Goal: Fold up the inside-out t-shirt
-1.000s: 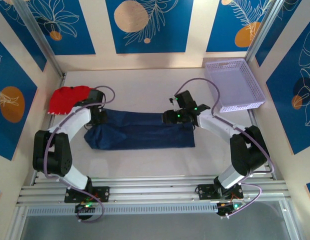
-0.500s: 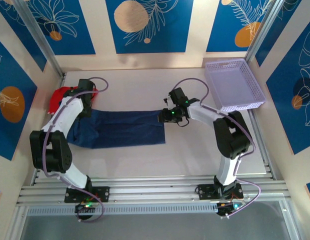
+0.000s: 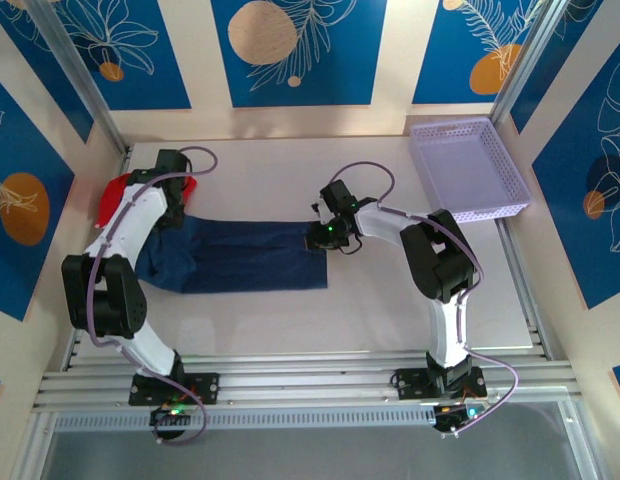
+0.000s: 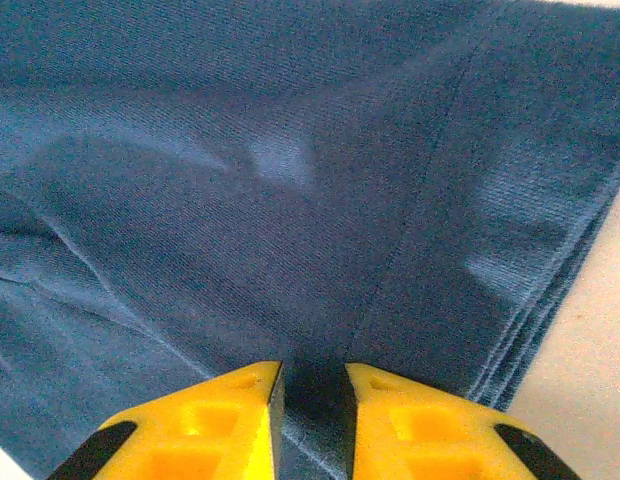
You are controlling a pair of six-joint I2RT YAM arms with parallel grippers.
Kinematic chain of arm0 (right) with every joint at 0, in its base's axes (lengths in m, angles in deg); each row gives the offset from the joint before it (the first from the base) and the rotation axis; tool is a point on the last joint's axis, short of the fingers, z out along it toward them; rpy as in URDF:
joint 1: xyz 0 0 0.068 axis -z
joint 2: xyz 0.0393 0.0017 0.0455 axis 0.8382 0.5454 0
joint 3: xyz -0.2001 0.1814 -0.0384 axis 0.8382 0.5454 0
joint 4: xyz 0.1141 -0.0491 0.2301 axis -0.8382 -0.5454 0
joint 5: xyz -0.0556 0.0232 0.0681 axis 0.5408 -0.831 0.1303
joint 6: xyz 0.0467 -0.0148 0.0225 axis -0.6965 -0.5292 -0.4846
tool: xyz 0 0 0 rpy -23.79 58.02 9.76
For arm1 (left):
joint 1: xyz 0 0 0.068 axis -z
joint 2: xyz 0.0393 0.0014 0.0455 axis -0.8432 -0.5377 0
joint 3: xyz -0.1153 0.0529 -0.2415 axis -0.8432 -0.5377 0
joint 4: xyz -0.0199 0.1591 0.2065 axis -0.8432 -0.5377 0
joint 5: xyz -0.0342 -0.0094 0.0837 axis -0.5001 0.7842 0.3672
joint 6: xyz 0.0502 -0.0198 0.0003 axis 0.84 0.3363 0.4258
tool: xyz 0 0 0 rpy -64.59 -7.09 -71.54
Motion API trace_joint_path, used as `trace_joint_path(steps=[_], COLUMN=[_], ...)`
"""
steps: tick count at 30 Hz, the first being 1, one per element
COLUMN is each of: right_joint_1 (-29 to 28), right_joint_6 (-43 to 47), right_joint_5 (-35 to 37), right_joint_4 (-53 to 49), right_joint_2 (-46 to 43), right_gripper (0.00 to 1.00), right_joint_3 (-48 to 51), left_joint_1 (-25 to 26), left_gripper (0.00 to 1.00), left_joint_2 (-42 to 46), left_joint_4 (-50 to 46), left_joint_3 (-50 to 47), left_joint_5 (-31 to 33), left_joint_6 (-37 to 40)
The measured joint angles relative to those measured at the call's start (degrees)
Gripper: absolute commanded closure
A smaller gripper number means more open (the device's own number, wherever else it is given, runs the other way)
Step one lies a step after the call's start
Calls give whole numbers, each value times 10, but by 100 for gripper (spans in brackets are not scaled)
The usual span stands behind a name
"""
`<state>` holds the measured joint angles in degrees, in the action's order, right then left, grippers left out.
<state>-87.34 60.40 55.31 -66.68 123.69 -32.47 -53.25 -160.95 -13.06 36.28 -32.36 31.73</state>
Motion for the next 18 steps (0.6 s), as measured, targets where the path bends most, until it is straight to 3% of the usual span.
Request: trace_joint_path(steps=[5,10,16,18], right_joint_1=[0,0,14,31], right_joint_6=[0,-1,-4,-4], right_joint_5=[-2,-13,-24,-24], right_joint_4=[2,9,11,12], right_joint_2=[0,0,-38,-75], right_gripper=[75,66,59,58], right_joint_3=[0,0,23,47], left_joint_1=[38,120,219,249], left_gripper=[100,100,100,88], left_joint_2=[5,-4,-96,-135], left_joint_4=[-38,-72,-78,-65], left_joint_3=[22,76,155,173], left_joint_5=[-33,-77,-158,-197], left_joint_6=[-35,-100,-196,-228])
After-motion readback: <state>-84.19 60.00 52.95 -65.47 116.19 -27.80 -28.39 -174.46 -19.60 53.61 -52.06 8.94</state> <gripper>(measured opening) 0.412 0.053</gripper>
